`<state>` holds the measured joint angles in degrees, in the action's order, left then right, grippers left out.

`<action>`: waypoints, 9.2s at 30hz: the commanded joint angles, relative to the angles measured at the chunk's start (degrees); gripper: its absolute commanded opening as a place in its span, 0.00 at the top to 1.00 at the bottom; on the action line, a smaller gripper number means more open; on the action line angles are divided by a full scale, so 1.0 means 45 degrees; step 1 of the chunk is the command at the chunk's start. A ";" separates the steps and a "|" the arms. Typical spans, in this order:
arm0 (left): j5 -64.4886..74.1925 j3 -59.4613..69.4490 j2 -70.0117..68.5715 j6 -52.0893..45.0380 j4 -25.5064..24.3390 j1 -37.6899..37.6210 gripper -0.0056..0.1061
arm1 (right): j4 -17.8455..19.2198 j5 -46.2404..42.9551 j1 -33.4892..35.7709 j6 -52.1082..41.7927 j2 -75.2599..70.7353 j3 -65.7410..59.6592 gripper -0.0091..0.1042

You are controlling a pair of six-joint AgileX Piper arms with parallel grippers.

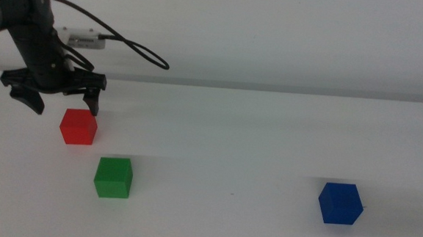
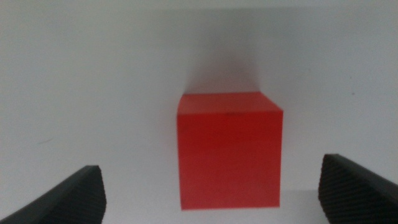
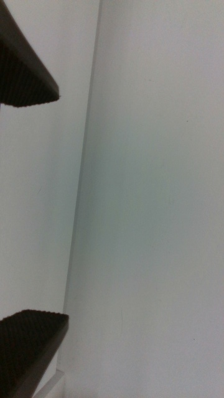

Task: Stack red cubes first, then green, then blue cubes in a specific spot.

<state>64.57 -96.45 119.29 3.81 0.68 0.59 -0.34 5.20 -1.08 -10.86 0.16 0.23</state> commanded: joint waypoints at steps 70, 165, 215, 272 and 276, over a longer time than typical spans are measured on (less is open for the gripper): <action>0.1785 -0.3005 0.1644 0.8970 -0.0604 -0.9282 0.96 | 0.0076 -0.0013 -0.0081 -0.0140 -0.0468 -0.0528 0.15; -0.1342 0.5244 -0.3490 0.4226 0.0621 -0.3151 0.11 | 0.0076 -0.0013 -0.0081 -0.0140 -0.0468 -0.0528 0.15; 0.2402 0.2203 -0.2895 0.8498 -0.1127 -0.6772 0.97 | 0.0076 -0.0013 -0.0081 -0.0140 -0.0468 -0.0528 0.15; 0.1509 -0.2611 0.1313 1.0104 -0.0772 -0.9265 0.92 | 0.0076 -0.0013 -0.0081 -0.0140 -0.0468 -0.0528 0.15; 0.1116 -0.2611 0.1313 0.9911 -0.0684 -0.9265 0.92 | 0.0076 -0.0013 -0.0081 -0.0140 -0.0468 -0.0528 0.15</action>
<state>70.05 -108.41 125.22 48.74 -2.63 -41.22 0.00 5.30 -1.08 -10.86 0.16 0.23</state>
